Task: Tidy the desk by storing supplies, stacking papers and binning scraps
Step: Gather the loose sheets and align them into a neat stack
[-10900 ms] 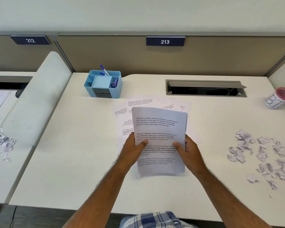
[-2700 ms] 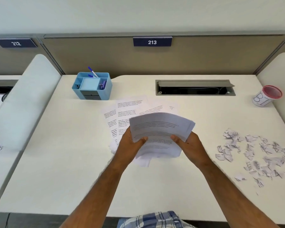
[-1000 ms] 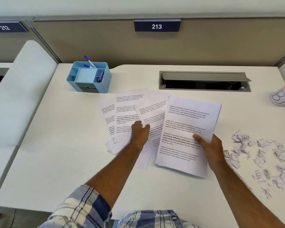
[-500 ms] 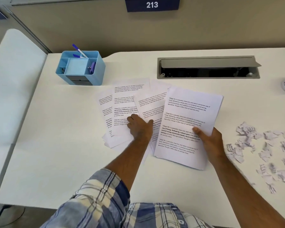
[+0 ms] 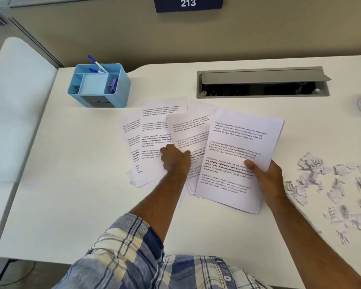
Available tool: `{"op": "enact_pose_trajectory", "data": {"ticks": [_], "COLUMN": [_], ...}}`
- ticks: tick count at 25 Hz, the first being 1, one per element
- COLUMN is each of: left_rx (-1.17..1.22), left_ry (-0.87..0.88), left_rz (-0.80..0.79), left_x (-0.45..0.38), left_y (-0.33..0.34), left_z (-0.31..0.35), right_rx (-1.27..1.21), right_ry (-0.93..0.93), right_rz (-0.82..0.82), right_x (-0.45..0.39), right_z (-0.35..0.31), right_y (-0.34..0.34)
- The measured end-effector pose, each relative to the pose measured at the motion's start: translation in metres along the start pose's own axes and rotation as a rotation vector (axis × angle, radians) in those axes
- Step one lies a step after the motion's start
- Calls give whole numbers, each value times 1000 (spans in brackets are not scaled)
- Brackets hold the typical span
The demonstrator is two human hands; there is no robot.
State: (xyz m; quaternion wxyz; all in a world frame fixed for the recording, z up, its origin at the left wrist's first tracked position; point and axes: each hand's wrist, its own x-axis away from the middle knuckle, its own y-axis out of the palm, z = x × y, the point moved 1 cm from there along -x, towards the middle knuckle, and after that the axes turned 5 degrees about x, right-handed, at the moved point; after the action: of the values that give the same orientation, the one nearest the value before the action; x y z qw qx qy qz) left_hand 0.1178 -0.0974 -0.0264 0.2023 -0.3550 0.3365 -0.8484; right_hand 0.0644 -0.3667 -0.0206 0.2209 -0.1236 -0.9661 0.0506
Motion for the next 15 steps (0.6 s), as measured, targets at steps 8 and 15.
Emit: {"op": "enact_pose_trajectory", "data": {"ticks": [8, 15], "left_rx": [57, 369], "left_ry": [124, 223], "left_rz": [-101, -105], "left_x": [3, 14], "left_y": [-4, -45], "left_z": [0, -5], "right_rx": [3, 1], "right_ry": [-4, -15], "right_rz": [21, 28], "right_x": [2, 7], "right_z": [0, -5], "right_y": [-7, -11]}}
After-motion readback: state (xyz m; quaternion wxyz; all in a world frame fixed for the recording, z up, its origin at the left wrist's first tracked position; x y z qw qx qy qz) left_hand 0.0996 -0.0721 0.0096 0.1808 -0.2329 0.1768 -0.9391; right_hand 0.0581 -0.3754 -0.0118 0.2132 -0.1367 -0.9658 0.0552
